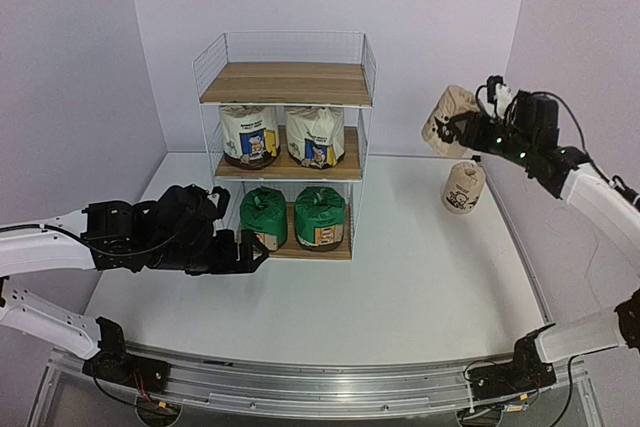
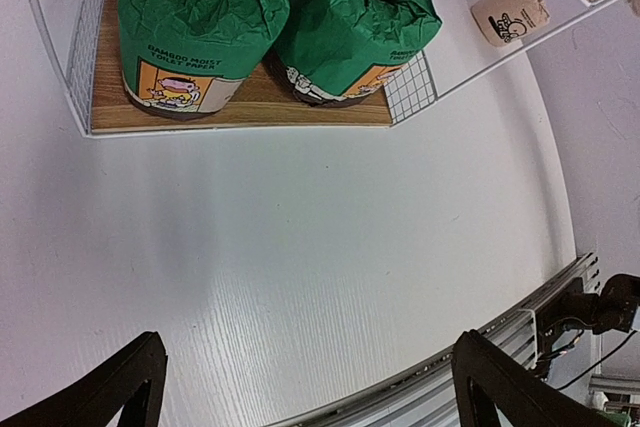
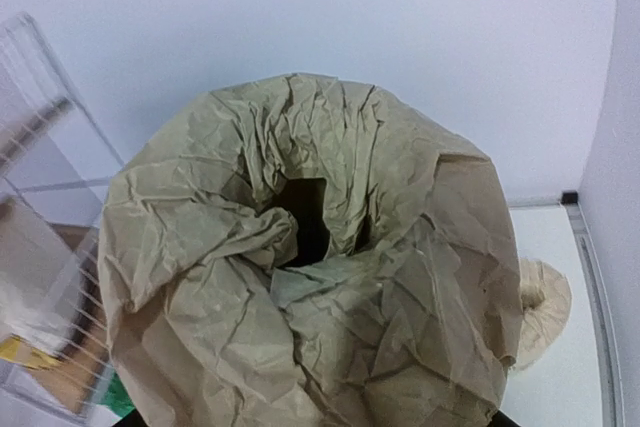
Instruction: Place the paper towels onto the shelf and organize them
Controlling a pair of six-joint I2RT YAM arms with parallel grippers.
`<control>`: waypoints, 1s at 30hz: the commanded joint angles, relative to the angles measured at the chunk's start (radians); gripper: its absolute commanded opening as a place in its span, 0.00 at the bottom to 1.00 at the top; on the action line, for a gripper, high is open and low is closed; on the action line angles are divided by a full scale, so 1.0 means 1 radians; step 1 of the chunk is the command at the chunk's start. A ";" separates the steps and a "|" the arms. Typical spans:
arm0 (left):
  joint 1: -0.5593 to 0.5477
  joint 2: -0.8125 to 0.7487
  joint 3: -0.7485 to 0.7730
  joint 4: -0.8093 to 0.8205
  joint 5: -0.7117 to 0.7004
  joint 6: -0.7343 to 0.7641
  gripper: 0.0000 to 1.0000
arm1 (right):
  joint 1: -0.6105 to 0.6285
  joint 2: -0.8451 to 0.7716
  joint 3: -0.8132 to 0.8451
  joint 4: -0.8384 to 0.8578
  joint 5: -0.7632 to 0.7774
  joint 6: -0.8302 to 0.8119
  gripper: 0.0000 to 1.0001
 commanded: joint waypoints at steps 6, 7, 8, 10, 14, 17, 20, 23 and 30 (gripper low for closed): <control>0.006 0.027 0.005 0.080 0.037 0.055 1.00 | 0.006 -0.028 0.465 -0.262 -0.385 0.090 0.30; 0.006 0.029 0.004 0.082 0.040 0.057 1.00 | 0.006 -0.021 0.498 -0.262 -0.414 0.100 0.31; 0.006 0.030 0.004 0.084 0.042 0.059 1.00 | 0.006 -0.009 0.532 -0.261 -0.447 0.113 0.31; 0.005 0.035 0.003 0.086 0.044 0.061 1.00 | 0.009 0.022 0.608 -0.261 -0.516 0.145 0.31; 0.006 0.044 0.003 0.094 0.048 0.067 1.00 | 0.071 0.111 0.744 -0.264 -0.610 0.176 0.31; 0.006 0.050 -0.003 0.103 0.050 0.070 1.00 | 0.147 0.149 0.808 -0.265 -0.615 0.147 0.31; 0.006 0.055 -0.015 0.114 0.051 0.065 1.00 | 0.215 0.198 0.861 -0.272 -0.604 0.131 0.32; 0.006 0.056 -0.022 0.119 0.053 0.062 1.00 | 0.276 0.261 0.906 -0.289 -0.602 0.105 0.32; 0.006 0.042 -0.053 0.127 0.054 0.043 1.00 | 0.418 0.333 0.967 -0.296 -0.501 -0.003 0.32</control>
